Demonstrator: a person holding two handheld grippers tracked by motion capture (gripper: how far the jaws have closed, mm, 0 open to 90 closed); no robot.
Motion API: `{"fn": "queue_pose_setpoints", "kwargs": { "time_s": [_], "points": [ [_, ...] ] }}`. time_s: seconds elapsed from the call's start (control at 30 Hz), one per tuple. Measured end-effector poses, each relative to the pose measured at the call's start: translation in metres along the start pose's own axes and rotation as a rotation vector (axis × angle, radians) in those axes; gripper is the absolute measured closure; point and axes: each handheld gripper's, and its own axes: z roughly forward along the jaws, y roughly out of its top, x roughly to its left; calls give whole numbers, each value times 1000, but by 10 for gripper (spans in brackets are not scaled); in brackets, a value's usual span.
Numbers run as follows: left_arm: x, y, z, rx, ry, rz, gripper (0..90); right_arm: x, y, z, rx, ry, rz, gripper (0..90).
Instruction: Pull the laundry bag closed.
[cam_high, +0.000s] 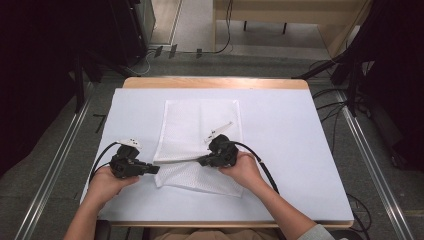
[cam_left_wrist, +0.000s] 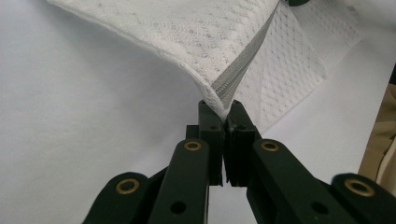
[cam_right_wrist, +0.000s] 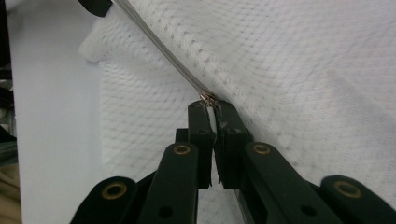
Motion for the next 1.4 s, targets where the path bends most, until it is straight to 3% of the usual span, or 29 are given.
{"fn": "queue_pose_setpoints", "kwargs": {
  "time_s": [0.23, 0.43, 1.4],
  "points": [
    [1, -1, 0, 5, 8, -6, 884, -4, -3, -7, 16, -12, 2, 880],
    [2, -1, -1, 0, 2, -10, 884, -12, -10, -16, 2, -16, 31, 879],
    [3, -4, -3, 3, 4, -15, 884, -17, -25, -28, 10, -24, 52, 879]
  ]
}}
